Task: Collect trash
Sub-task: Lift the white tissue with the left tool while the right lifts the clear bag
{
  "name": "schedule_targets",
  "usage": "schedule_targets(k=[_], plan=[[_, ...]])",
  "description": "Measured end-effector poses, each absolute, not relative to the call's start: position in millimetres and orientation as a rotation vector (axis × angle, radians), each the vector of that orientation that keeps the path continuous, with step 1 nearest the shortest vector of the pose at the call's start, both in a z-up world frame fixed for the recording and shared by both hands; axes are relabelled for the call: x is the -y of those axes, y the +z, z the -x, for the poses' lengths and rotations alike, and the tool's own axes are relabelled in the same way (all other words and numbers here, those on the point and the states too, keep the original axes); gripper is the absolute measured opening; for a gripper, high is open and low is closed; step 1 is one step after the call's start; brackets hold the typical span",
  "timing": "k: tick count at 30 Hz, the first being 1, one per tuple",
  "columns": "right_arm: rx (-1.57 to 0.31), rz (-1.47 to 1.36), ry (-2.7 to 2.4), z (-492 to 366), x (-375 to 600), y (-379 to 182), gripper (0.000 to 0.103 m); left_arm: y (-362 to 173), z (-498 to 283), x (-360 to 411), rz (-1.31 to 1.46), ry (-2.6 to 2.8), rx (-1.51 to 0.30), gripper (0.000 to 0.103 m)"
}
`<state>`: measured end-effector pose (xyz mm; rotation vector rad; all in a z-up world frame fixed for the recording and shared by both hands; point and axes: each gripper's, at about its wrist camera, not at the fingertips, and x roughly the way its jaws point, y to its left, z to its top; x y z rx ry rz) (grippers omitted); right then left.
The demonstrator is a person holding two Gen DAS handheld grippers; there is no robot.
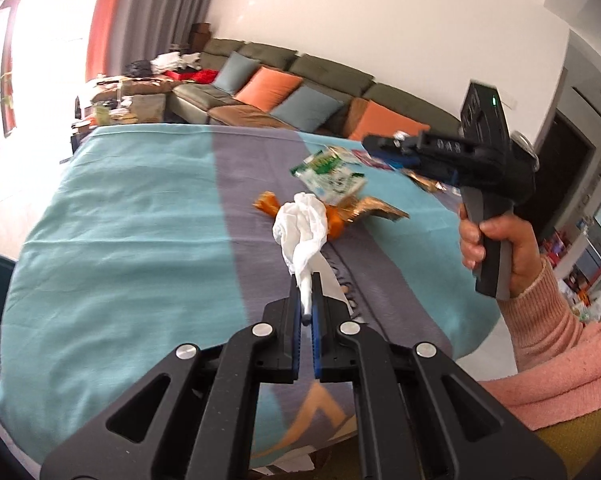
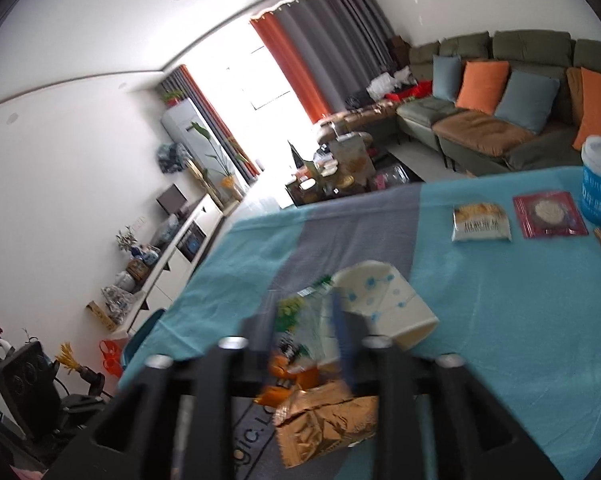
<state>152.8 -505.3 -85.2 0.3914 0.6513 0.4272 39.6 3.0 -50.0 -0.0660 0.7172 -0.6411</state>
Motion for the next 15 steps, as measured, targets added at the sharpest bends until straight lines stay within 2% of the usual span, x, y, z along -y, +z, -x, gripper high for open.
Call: schedule_targets(k=[4, 15], plan=[[-0.718, -0.407, 0.443, -164, 499, -98, 0.042, -45, -37, -19, 0.090, -0.602, -0.705, 0.004], [-0.768, -0.366, 0.475, -180, 472, -105, 0.042, -42, -31, -47, 0.126, -0.531, -0.700, 0.005]])
